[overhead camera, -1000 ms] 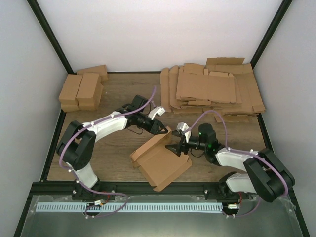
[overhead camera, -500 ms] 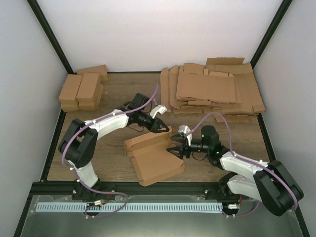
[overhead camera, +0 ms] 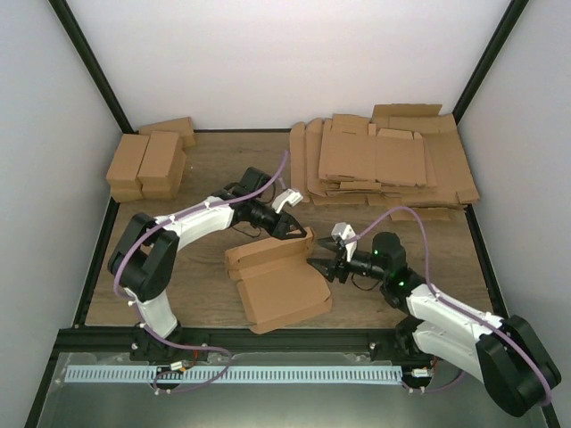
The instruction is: Fold the paper box
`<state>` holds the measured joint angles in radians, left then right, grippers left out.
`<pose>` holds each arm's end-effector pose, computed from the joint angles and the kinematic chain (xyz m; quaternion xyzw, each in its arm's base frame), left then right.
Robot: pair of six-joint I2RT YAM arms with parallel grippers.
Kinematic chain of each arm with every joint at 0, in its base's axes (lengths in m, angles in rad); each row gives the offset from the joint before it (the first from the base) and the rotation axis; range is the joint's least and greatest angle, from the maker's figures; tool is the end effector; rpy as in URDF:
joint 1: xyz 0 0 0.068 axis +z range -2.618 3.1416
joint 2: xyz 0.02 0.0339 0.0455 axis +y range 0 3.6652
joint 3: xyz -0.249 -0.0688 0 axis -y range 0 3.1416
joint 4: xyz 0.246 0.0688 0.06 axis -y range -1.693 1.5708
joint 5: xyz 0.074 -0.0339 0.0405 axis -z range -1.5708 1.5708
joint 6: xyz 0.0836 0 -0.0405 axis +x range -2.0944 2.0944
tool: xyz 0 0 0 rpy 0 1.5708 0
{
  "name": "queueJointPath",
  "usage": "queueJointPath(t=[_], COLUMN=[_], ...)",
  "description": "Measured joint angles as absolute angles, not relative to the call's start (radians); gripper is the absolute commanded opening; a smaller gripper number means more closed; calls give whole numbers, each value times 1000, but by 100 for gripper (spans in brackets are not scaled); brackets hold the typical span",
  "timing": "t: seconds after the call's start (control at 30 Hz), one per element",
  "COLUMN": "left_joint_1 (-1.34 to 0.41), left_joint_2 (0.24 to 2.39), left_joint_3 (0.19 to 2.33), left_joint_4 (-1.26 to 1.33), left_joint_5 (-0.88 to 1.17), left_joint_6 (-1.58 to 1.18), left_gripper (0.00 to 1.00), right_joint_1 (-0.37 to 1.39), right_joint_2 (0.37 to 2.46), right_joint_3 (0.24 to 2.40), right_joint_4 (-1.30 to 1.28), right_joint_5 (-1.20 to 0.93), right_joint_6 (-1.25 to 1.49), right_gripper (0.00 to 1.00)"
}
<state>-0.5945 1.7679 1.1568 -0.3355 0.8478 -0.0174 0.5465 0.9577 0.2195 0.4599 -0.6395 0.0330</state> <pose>0.2799 -0.2649 0.1607 0.3679 0.7957 -0.4576 0.1490 0.1746 0.1646 0.1572 -0.3755 0.6850 0.4038 0.4761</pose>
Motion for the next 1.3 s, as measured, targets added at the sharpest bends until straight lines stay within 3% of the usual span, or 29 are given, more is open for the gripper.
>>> queueJointPath(t=[0.1,0.53,0.8,1.17,1.3], left_joint_1=[-595,-595,-595,-595,-595], left_joint_2=[1771,1771,1772,1783,1793], left_joint_3=[1160,1162,1163,1174,1183], left_joint_4=[-334,-335,-335,-334,-334], left_joint_5=[847,839,839,842,844], left_joint_6=[-17,-18,-18,-18,-18], left_gripper=[34,34,34,34,34], right_joint_1=[542,492,492,508,547], right_joint_2=[935,1044,1180,1357,1406], right_joint_3=[219,220,238,322,345], right_joint_4=[455,448,474,580,593], right_joint_5=[-575,-415,-444,-493,-488], right_joint_6=[49,108,91,32,12], right_gripper=[62,60,63,59,50])
